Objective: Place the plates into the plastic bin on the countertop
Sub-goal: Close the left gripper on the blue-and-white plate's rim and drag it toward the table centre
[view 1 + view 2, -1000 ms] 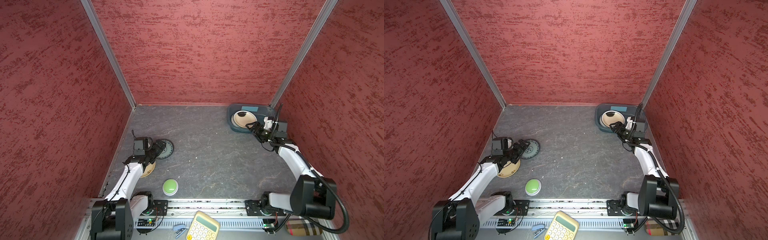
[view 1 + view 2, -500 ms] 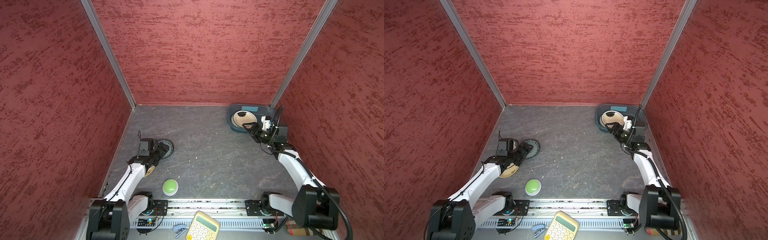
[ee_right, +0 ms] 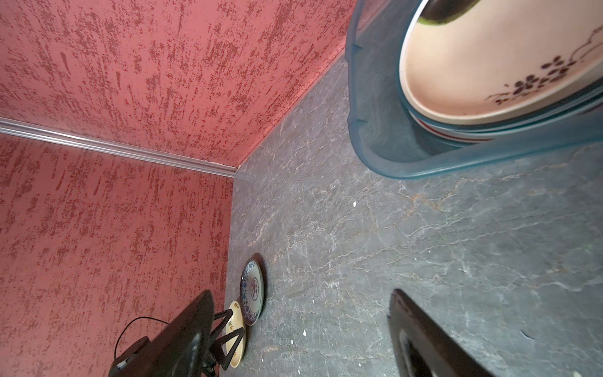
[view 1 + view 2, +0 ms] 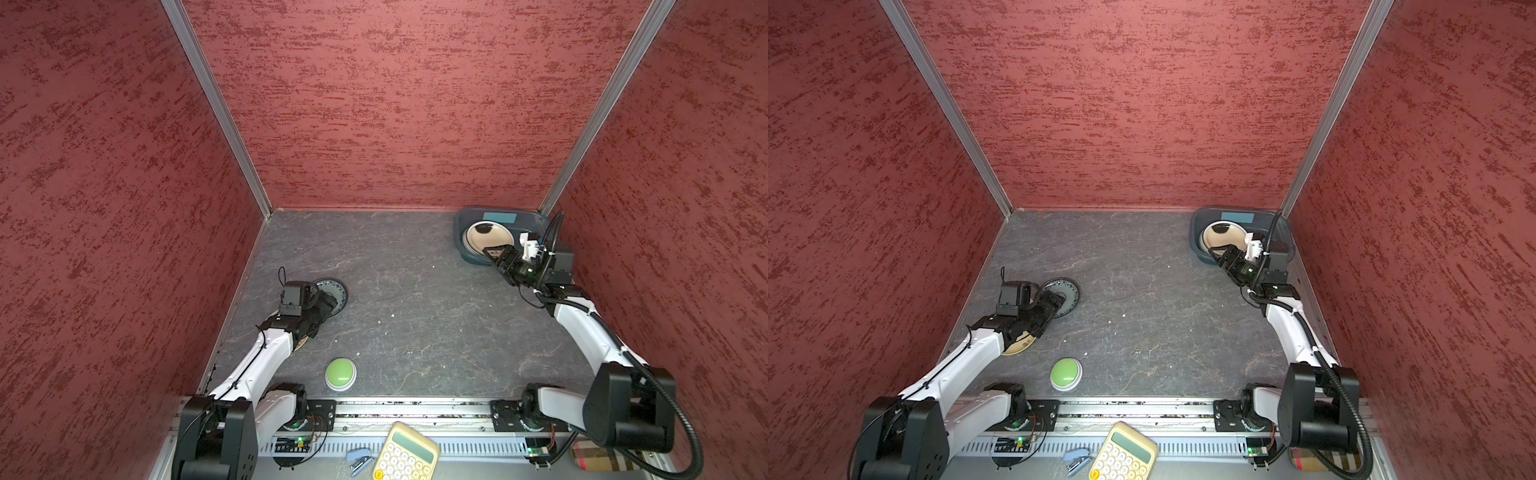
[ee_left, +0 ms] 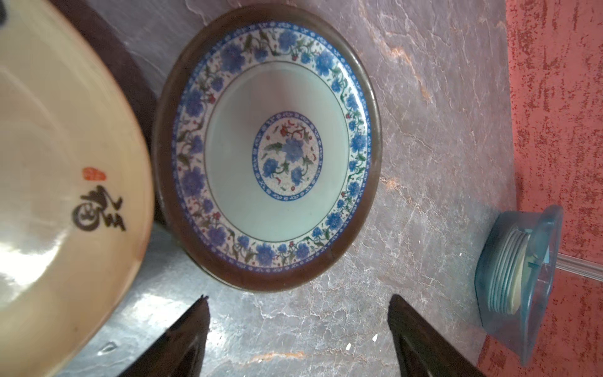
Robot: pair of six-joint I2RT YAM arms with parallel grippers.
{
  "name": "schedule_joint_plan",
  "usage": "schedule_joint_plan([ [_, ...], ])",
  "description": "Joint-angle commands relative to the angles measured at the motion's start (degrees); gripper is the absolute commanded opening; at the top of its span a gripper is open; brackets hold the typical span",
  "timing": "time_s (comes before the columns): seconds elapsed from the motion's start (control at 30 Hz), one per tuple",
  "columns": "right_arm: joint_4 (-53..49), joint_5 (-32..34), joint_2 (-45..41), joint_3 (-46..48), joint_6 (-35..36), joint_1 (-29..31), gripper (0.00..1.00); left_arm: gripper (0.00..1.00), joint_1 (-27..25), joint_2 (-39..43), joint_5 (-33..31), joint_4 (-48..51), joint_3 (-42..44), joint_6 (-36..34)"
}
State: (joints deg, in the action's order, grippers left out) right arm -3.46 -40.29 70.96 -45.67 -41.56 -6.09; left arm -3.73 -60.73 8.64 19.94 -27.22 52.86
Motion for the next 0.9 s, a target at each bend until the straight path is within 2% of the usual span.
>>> schedule_joint_plan([
  [0.0,-1.08,0.63,0.14,-3.05,2.01,0.28,0.85,0.83,0.22,-1.48,-1.47,-1.45,1.08,0.85],
  [0.27,-2.41,2.24,-0.21,-2.76,2.58,0.26,0.85,0.64,0.04,-4.50,-1.44,-7.44,2.96,3.16],
  [0.47,-4.69,2.65,-0.56,-3.27,3.67,0.25,0.85,0.61,0.03,-7.17,-2.78,-10.27,3.68,3.66],
  [0.53,-6.27,3.66,-0.72,-4.04,4.74,0.28,0.85,0.54,0.04,-8.24,-2.20,-13.00,4.75,4.51],
  [0.67,-7.74,4.21,-0.90,-5.10,5.31,0.24,0.85,0.48,0.00,-9.90,-1.80,-14.74,5.06,4.80],
  [0.77,-7.61,4.42,-1.02,-4.81,4.82,0.27,0.85,0.36,-0.04,-10.61,-2.01,-15.44,5.22,4.33],
  [0.87,-7.61,4.67,-0.91,-4.48,4.73,0.28,0.85,0.35,0.03,-11.59,-2.14,-15.82,5.06,4.00],
])
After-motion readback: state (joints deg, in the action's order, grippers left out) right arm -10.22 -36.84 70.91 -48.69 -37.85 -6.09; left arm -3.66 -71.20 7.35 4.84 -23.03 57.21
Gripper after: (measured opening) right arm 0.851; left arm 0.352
